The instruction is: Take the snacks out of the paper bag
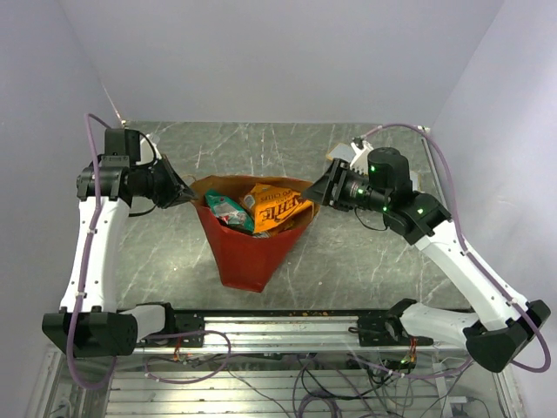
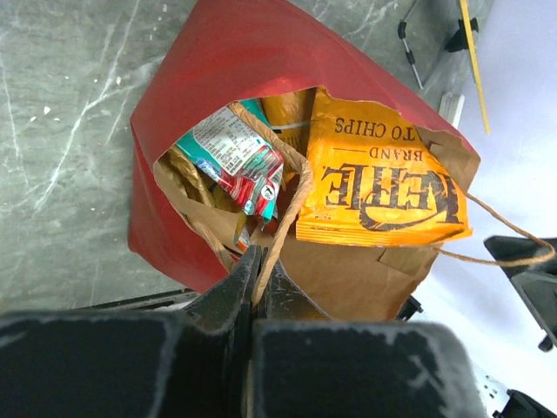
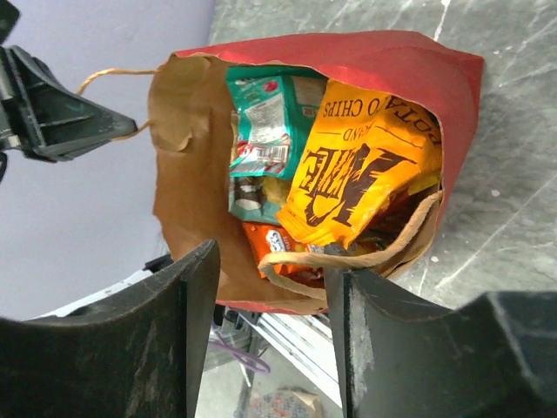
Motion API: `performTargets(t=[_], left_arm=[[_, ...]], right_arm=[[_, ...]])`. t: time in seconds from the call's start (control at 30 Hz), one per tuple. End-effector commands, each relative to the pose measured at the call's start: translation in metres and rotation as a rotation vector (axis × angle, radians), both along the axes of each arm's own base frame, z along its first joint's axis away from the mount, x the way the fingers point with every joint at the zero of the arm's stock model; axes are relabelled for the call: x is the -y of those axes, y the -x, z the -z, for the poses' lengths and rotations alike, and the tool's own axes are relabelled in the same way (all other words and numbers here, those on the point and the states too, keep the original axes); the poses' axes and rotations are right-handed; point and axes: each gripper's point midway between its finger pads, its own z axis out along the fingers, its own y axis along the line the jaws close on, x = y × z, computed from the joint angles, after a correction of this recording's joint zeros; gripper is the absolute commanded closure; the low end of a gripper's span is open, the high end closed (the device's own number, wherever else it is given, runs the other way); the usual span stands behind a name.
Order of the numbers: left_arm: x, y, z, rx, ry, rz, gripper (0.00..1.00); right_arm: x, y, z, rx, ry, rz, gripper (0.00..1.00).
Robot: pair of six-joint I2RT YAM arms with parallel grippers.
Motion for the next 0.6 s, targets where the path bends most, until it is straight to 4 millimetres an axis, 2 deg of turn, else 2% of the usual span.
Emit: performTargets(t=[0.0, 0.03, 0.17, 0.23, 0.33, 0.43, 0.53, 0.57], left_arm=[[0.009, 0.006, -0.009, 0.031, 0.049, 0.054, 0.93], [0.01, 0.006, -0.01, 0.03, 0.051, 0.059, 0.93], [0.007, 0.007, -0.011, 0.035, 0.03, 0.063, 0.93], [0.006, 0.008, -0.008, 0.026, 0.024, 0.059, 0.93], [0.011, 0.008, -0.006, 0.012, 0.056, 0.071, 0.93], [0.017, 0.007, -0.008, 0.01, 0.099, 0.092, 0.93], [0.023, 0.006, -0.012, 0.006, 0.132, 0.108, 0.93], [0.024, 0.006, -0.013, 0.009, 0.137, 0.111, 0.93]], right_arm=[[0.003, -0.004, -0.005, -0.005, -0.059, 0.069, 0.44], [0.004, -0.005, -0.004, -0.008, -0.066, 0.075, 0.39], [-0.001, -0.009, -0.001, 0.008, -0.124, 0.088, 0.31], [-0.006, -0.011, 0.0, 0.021, -0.154, 0.074, 0.28], [-0.013, -0.017, -0.009, 0.071, -0.182, 0.051, 0.27], [-0.015, -0.024, -0.01, 0.088, -0.195, 0.065, 0.33], [-0.016, -0.031, -0.007, 0.097, -0.233, 0.095, 0.52], [-0.017, -0.033, 0.0, 0.093, -0.239, 0.101, 0.56]])
